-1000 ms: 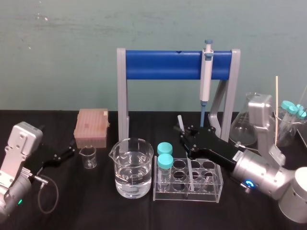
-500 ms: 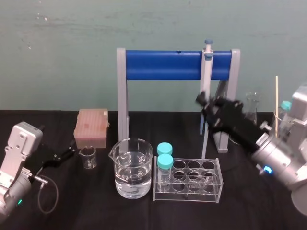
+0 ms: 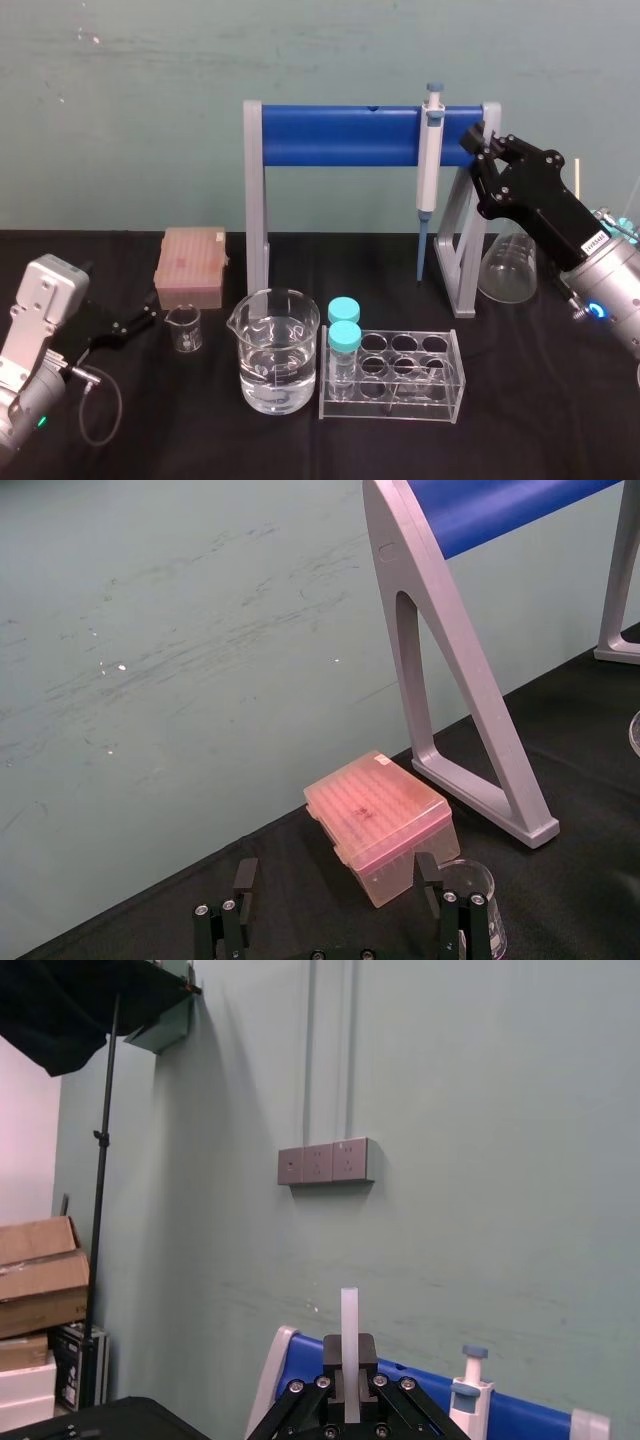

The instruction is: Pick up the stirring rod with one hand, then place it down.

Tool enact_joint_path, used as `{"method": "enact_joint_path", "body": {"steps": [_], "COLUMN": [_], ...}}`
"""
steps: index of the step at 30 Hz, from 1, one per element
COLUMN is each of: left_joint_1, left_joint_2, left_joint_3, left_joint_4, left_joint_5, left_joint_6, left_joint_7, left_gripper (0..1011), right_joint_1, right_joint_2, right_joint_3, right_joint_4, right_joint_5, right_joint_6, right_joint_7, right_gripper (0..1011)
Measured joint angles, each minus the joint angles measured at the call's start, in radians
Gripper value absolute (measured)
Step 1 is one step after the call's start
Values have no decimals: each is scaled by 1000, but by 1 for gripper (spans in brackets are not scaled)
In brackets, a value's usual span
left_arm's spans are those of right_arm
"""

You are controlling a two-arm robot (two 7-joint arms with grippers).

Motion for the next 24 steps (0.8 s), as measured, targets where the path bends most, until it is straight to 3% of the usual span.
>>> {"method": "enact_joint_path", "body": {"steps": [24], "left_joint_1": [0], "left_joint_2": [0], "left_joint_3": [0], "left_joint_4": [0], "left_joint_5": [0], "left_joint_6": [0], "left_joint_7": [0], "left_gripper": [1000], "right_joint_1": [-13], "right_joint_2": [-13], "right_joint_3": [13], "right_joint_4": [-5], "right_joint_5": [-21], "right_joint_6": [28], "right_joint_7": [1], "right_gripper": [69]}}
